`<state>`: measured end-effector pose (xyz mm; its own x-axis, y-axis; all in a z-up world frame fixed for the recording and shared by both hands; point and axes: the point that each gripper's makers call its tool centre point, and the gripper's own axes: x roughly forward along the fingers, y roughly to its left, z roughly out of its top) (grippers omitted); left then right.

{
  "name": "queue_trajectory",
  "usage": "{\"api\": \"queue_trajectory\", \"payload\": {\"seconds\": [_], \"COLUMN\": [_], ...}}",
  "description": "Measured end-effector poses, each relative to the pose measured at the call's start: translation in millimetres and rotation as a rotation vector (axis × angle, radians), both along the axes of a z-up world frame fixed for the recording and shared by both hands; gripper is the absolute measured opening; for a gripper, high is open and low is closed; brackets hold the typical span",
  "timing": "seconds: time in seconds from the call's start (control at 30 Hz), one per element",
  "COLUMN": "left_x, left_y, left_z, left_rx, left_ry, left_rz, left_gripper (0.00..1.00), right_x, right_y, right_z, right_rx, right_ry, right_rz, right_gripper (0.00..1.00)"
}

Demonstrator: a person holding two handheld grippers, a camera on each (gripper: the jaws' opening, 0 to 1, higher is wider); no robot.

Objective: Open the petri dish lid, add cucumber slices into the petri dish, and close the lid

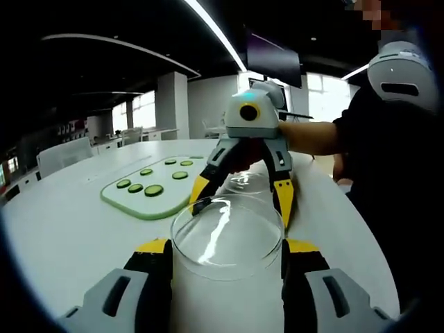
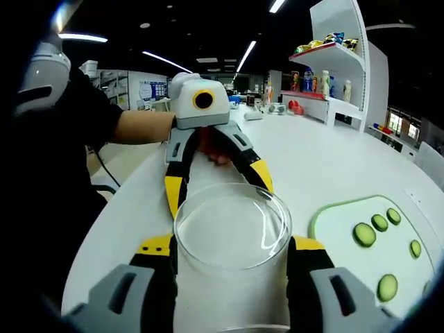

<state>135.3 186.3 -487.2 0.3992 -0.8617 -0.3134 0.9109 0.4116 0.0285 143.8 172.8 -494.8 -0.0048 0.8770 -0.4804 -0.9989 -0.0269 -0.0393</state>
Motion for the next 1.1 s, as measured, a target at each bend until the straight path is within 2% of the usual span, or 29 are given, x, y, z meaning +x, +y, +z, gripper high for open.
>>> {"api": "queue_trajectory", "payload": {"seconds": [0.37, 0.47, 0.57, 0.73, 0.8, 0.87, 0.97, 1.0, 1.1], "left_x": [3.5, 3.3, 5.4, 6.2, 6.6, 7.2, 7.7, 7.7, 6.1], "left_y": [5, 7, 9, 12, 10, 7, 2, 1, -6], "left_z": [1.0, 3.4, 15.2, 35.0, 46.3, 52.6, 60.5, 61.1, 63.5], "left_rx": [-0.003, -0.007, -0.078, -0.137, -0.158, -0.164, -0.154, -0.152, -0.121], "left_ry": [-0.004, -0.016, -0.002, -0.012, -0.029, -0.04, -0.065, -0.067, -0.088], "left_rz": [0.012, 0.012, 0.036, 0.06, 0.076, 0.089, 0.109, 0.112, 0.132], "left_gripper": [0.65, 0.65, 0.68, 0.68, 0.72, 0.76, 0.81, 0.83, 0.84], "right_x": [0, 3, 8, 26, 32, 35, 39, 39, 37], "right_y": [-1, -3, -4, -21, -31, -42, -60, -63, -89], "right_z": [-0.1, 4.0, 19.3, 35.9, 43.3, 47.6, 52.4, 53.1, 65.4], "right_rx": [-0.002, 0.005, 0.072, 0.121, 0.156, 0.169, 0.172, 0.173, 0.21], "right_ry": [0.004, 0.017, 0.04, 0.015, 0.017, -0.007, -0.032, -0.031, -0.014], "right_rz": [-0.004, -0.02, -0.048, -0.139, -0.196, -0.227, -0.28, -0.285, -0.368], "right_gripper": [0.62, 0.7, 0.77, 0.79, 0.79, 0.79, 0.81, 0.82, 0.89]}}
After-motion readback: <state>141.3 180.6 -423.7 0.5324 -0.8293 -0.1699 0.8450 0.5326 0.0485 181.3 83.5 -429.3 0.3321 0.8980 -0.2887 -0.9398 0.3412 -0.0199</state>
